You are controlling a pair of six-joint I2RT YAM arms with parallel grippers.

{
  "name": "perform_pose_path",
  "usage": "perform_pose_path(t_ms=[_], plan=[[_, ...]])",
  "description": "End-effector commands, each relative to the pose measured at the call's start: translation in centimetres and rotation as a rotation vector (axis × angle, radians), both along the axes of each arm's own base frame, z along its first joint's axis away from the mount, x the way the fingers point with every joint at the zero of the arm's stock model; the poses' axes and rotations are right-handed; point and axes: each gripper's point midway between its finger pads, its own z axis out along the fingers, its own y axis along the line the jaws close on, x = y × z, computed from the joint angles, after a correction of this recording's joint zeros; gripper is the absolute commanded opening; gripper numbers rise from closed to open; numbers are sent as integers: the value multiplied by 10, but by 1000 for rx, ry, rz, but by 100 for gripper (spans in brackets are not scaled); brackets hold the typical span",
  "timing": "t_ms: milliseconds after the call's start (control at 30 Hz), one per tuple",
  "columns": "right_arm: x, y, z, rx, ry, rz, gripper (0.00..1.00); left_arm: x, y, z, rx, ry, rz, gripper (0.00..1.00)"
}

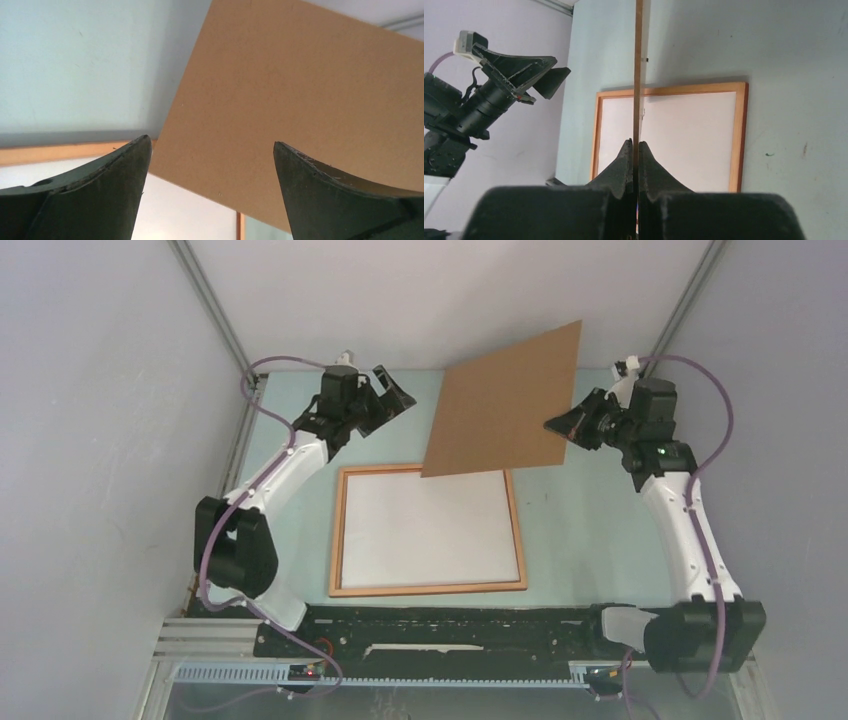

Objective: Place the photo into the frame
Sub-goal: Turn over the photo frame item at the center of the board.

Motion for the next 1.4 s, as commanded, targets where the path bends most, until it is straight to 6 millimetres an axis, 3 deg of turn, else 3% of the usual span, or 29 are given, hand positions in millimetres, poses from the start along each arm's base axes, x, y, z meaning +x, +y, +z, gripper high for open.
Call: perform_pose_path(t_ms=[0, 167, 267, 433, 567, 700, 967, 1233, 1367], plan=[[-47, 10, 82, -134, -252, 69, 0, -43, -21, 47, -135, -60, -114, 100], [-74, 9, 97, -156, -283, 83, 0, -88, -16, 71, -161, -120, -167, 100], [-82, 8, 98, -182, -302, 85, 0, -125, -7, 81, -169, -146, -204, 100], [-92, 3, 111, -239, -334, 73, 0, -192, 14, 70, -123, -125, -254, 100], [-105, -3, 118, -337, -354, 56, 0, -222, 36, 75, -78, -152, -219, 100], [-115, -13, 121, -429, -399, 16, 0, -232, 22, 86, -152, -151, -290, 100], [-137, -33, 138, -562, -505, -47, 0, -226, -21, 103, -312, -131, -423, 100], [-170, -20, 156, -619, -758, 67, 0, -233, -53, 119, -471, -71, -501, 100], [-181, -4, 170, -661, -955, 180, 0, -230, -61, 134, -657, 30, -462, 100]])
